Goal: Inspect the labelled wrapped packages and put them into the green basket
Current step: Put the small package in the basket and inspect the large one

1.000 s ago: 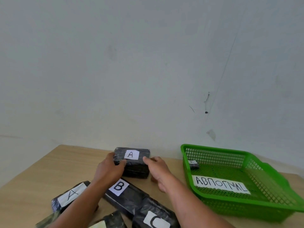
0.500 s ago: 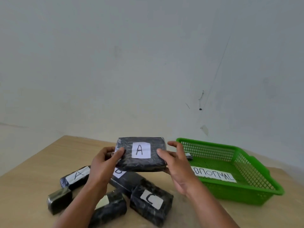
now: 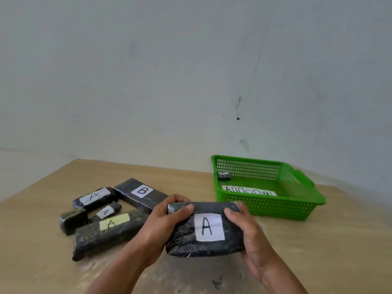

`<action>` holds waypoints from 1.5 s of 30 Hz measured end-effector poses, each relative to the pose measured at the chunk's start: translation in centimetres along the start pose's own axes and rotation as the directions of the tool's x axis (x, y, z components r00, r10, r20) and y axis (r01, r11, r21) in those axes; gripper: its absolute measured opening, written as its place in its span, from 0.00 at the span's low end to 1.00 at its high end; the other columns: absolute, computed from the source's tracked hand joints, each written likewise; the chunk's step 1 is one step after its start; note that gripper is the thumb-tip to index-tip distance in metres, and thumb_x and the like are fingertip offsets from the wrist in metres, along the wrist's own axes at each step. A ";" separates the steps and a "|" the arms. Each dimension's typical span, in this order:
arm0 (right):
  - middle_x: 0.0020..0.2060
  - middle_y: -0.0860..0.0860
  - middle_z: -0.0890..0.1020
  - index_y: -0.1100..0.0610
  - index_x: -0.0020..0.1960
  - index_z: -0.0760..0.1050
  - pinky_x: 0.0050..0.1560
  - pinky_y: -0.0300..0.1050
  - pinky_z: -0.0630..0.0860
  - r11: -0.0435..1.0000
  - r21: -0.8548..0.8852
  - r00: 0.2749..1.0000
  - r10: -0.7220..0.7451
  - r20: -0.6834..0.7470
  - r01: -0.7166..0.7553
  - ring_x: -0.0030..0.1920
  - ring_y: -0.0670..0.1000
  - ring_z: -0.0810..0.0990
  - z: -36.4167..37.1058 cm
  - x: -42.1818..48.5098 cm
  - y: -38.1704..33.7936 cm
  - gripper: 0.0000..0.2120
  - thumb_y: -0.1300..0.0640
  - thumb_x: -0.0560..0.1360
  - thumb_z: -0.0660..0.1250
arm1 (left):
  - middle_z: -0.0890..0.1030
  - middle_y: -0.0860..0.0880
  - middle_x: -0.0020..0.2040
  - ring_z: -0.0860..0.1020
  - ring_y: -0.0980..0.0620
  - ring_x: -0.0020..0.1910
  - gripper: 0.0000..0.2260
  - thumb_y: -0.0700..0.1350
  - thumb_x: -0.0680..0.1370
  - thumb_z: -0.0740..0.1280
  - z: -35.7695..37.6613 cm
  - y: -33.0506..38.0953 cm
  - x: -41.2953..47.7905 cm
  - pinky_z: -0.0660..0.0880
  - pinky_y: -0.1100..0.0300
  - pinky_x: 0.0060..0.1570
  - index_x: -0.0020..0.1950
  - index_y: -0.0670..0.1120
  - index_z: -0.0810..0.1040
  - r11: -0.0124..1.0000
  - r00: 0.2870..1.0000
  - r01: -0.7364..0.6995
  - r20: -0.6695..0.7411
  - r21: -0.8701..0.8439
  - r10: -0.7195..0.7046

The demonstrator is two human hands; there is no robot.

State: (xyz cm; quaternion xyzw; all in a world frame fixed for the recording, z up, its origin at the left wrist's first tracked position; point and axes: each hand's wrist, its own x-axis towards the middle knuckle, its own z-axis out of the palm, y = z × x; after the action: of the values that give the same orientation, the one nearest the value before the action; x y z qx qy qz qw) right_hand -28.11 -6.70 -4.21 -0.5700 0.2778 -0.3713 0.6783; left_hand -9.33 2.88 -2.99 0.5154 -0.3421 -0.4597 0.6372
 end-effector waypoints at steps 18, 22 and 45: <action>0.56 0.72 0.80 0.62 0.58 0.71 0.58 0.73 0.79 0.996 -0.040 0.992 -0.088 -0.094 0.085 0.56 0.73 0.83 -1.0 -0.6 1.8 0.19 0.55 0.73 0.72 | 0.84 0.38 0.43 0.83 0.40 0.43 0.12 0.47 0.71 0.76 0.6 -1.8 -0.1 0.81 0.33 0.51 0.48 0.46 0.76 0.971 0.981 -0.192 0.024 0.145 0.191; 0.46 0.66 0.81 0.61 0.55 0.72 0.51 0.59 0.78 0.980 -0.116 0.983 -0.171 -0.066 0.162 0.48 0.61 0.83 -1.0 -1.0 1.7 0.23 0.48 0.70 0.74 | 0.85 0.36 0.45 0.85 0.35 0.46 0.20 0.49 0.66 0.81 0.5 -1.6 -0.4 0.82 0.35 0.51 0.49 0.45 0.76 0.965 0.977 -0.212 0.032 0.154 0.209; 0.53 0.64 0.87 0.62 0.60 0.76 0.59 0.66 0.82 0.992 0.037 0.977 -0.115 -0.177 0.124 0.55 0.67 0.86 -0.9 -0.3 1.7 0.23 0.54 0.69 0.78 | 0.85 0.41 0.57 0.86 0.40 0.55 0.33 0.46 0.64 0.80 0.3 -2.3 -0.2 0.84 0.50 0.49 0.67 0.49 0.71 0.973 0.969 -0.216 0.138 0.082 0.204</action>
State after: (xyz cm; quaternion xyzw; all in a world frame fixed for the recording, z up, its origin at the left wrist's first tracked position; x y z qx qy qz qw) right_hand -28.70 -6.89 -6.11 -0.5345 0.2924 -0.4665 0.6412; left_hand -10.23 2.90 -5.15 0.4757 -0.4570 -0.4048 0.6333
